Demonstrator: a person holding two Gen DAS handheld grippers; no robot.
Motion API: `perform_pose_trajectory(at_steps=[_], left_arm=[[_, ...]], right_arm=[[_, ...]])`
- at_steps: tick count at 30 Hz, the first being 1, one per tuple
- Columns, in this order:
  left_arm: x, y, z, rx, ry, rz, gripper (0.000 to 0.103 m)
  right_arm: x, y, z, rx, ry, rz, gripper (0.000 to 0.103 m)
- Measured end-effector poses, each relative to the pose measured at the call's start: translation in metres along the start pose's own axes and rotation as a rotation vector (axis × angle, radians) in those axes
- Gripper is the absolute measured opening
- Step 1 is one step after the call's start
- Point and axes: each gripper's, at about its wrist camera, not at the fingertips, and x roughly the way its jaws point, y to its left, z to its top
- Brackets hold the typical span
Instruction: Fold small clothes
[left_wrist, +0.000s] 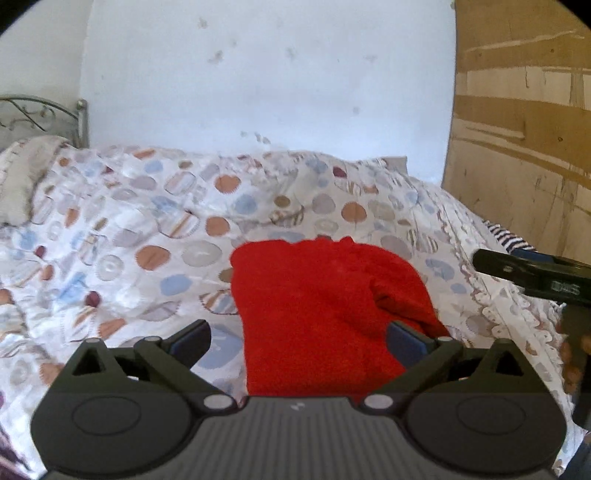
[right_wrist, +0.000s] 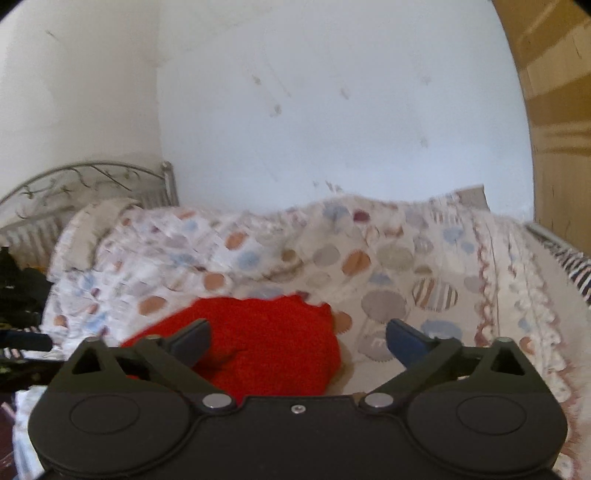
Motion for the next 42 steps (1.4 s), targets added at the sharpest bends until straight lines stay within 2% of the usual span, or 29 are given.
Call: perform_pose_trajectory(at_steps=[7,13,16,24,35,42], left_arm=[[-0.063,-0.015,-0.028,-0.001,-0.069,0.047,0.103],[-0.106,-0.022,-0.067,-0.033,-0.095,0.086,0.103],[-0.119,-0.023,-0.083,-0.014,-0.097,0.117,0.103],[-0.123,-0.02,-0.104,0.008,-0.081,0.136,0.103],[-0.126,-0.015,-0.108,-0.008,-0.083,0.138,0.103],[-0.124,-0.013,-0.108,-0.01,-0.054,0.169,0.103]], right_arm=[[-0.094,0.029,-0.019,-0.046,-0.06,-0.006,0.103],[-0.152,0.046,-0.058,-0.049,-0.073,-0.031,0.103],[-0.17,0.052,-0.075,-0.065,-0.064,-0.049,0.103],[-0.183,0.06,-0.095,-0.075,-0.031,-0.052,0.103],[-0.179,0.066,-0.089,-0.092,-0.038,-0.042,0.103],[-0.178,0.067,-0.089,-0.105,-0.035,-0.035,0.103]])
